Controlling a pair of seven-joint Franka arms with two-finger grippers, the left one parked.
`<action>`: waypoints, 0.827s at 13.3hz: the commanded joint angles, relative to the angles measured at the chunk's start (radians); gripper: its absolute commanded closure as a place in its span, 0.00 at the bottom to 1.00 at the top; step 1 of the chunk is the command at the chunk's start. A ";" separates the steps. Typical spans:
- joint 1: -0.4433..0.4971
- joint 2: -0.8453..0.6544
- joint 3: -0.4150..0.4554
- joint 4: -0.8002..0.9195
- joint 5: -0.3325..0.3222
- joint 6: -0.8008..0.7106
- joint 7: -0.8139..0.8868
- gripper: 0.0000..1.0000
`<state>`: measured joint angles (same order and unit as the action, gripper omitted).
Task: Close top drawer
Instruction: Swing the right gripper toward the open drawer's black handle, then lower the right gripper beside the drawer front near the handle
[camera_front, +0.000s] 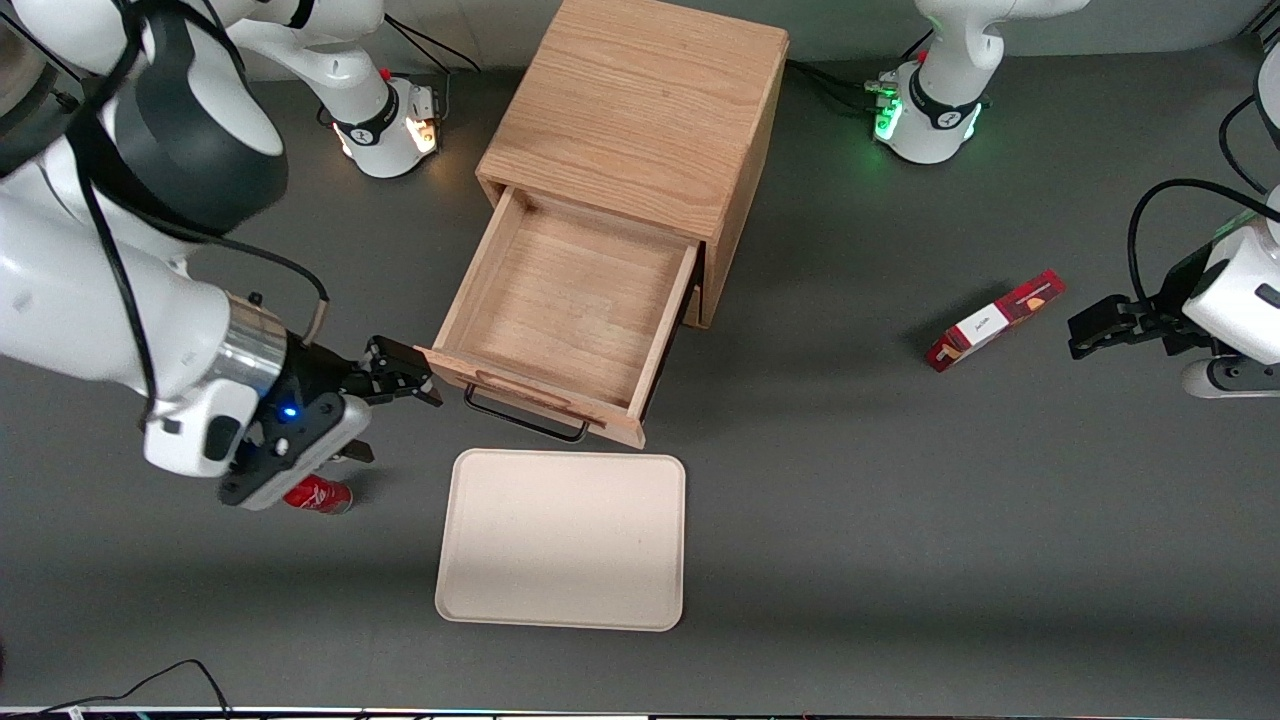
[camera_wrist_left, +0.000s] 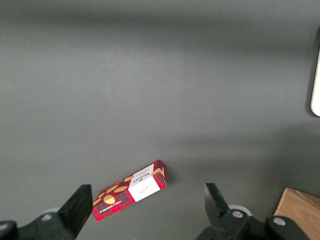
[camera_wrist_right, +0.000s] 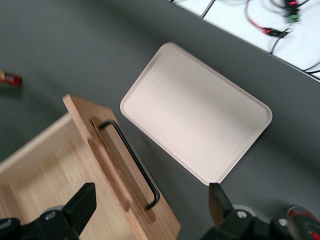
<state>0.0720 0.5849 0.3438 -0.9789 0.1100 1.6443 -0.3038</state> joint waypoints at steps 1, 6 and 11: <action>-0.001 0.035 0.009 0.051 -0.030 -0.093 -0.179 0.00; 0.000 0.090 0.012 0.051 -0.087 -0.149 -0.362 0.00; -0.001 0.241 0.008 0.163 0.002 -0.143 -0.348 0.00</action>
<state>0.0680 0.7288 0.3465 -0.9401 0.0695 1.5188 -0.6434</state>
